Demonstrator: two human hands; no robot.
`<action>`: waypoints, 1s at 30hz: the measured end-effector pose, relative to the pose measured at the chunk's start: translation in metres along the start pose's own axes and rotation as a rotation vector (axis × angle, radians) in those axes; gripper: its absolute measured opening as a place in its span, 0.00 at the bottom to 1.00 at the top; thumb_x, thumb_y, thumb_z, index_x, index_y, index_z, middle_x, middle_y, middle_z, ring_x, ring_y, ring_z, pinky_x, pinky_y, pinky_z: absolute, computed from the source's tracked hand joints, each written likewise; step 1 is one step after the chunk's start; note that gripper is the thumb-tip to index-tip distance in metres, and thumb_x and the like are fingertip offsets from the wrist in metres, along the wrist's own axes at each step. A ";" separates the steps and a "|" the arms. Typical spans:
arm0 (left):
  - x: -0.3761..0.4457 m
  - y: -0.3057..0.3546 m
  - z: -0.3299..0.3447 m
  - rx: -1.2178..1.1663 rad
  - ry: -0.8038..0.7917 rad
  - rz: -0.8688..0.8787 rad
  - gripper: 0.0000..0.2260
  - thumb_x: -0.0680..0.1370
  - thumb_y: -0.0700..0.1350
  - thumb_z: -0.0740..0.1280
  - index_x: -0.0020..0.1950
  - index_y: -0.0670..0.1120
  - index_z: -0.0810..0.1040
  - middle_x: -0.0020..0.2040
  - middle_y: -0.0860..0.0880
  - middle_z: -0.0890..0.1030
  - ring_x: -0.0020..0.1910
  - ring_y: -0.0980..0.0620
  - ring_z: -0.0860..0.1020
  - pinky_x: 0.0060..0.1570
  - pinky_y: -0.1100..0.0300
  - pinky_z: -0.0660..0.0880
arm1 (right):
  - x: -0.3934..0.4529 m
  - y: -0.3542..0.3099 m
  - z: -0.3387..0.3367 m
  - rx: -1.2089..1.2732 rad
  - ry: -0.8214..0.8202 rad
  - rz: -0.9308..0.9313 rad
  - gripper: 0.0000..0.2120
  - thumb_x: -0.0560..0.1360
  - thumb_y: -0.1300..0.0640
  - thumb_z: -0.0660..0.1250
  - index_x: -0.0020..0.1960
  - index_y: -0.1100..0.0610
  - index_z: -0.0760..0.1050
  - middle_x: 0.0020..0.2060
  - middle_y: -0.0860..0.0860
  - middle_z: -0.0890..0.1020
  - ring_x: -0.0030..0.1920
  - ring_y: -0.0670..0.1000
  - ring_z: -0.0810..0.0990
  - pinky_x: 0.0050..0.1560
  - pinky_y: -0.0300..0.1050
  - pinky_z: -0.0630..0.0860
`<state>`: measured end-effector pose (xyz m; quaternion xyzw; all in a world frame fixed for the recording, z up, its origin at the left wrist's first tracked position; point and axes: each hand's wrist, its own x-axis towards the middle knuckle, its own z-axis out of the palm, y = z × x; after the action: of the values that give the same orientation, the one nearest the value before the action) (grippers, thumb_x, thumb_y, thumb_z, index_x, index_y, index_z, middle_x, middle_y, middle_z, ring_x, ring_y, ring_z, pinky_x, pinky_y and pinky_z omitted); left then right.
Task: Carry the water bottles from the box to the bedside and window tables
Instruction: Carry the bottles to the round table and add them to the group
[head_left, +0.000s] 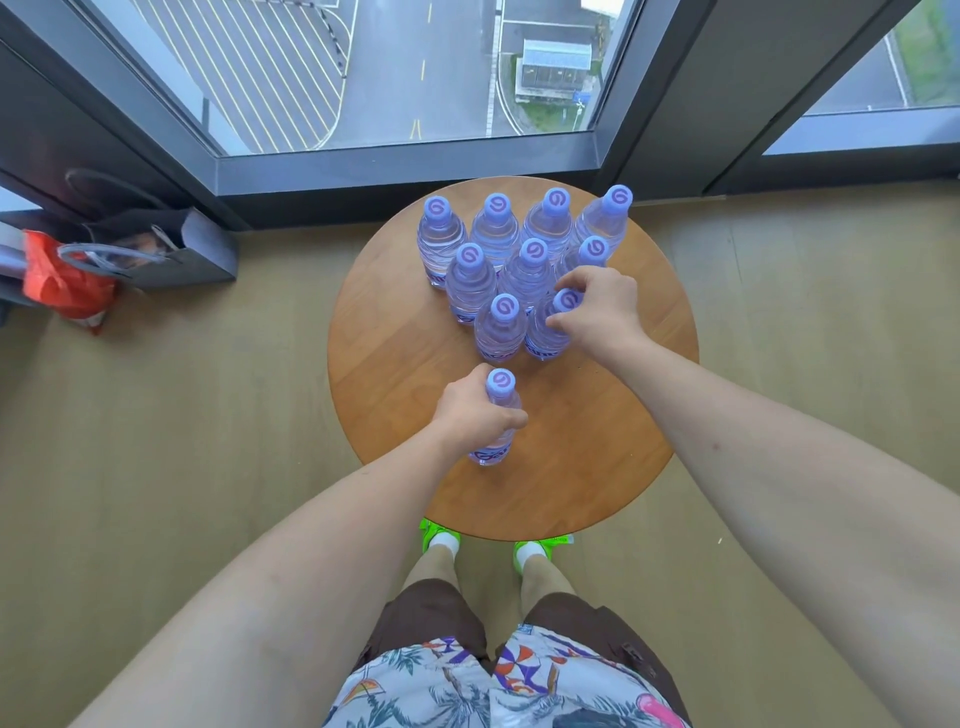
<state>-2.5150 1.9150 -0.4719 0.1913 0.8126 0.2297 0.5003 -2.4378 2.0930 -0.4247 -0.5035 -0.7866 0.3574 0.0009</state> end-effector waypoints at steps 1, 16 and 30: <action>0.000 0.000 0.000 0.001 -0.002 0.001 0.17 0.64 0.50 0.77 0.49 0.53 0.75 0.48 0.52 0.81 0.51 0.48 0.80 0.53 0.50 0.80 | 0.000 0.001 0.000 0.004 0.014 -0.005 0.20 0.67 0.61 0.80 0.58 0.57 0.82 0.55 0.53 0.84 0.58 0.54 0.80 0.55 0.41 0.73; -0.005 -0.008 0.005 -0.085 0.071 0.016 0.27 0.62 0.61 0.81 0.56 0.55 0.78 0.50 0.54 0.82 0.50 0.55 0.81 0.47 0.57 0.79 | -0.063 0.001 0.028 0.128 -0.266 -0.008 0.14 0.71 0.43 0.76 0.51 0.51 0.83 0.39 0.46 0.81 0.43 0.47 0.79 0.47 0.42 0.77; -0.011 -0.026 -0.008 -0.094 -0.004 0.013 0.45 0.62 0.42 0.85 0.76 0.53 0.71 0.68 0.51 0.78 0.63 0.53 0.76 0.58 0.60 0.75 | -0.068 0.003 0.038 -0.005 -0.279 -0.054 0.11 0.70 0.53 0.78 0.48 0.55 0.80 0.42 0.50 0.82 0.45 0.52 0.79 0.45 0.47 0.76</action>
<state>-2.5195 1.8859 -0.4756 0.1734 0.7987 0.2705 0.5087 -2.4158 2.0186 -0.4297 -0.4278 -0.7931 0.4218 -0.1003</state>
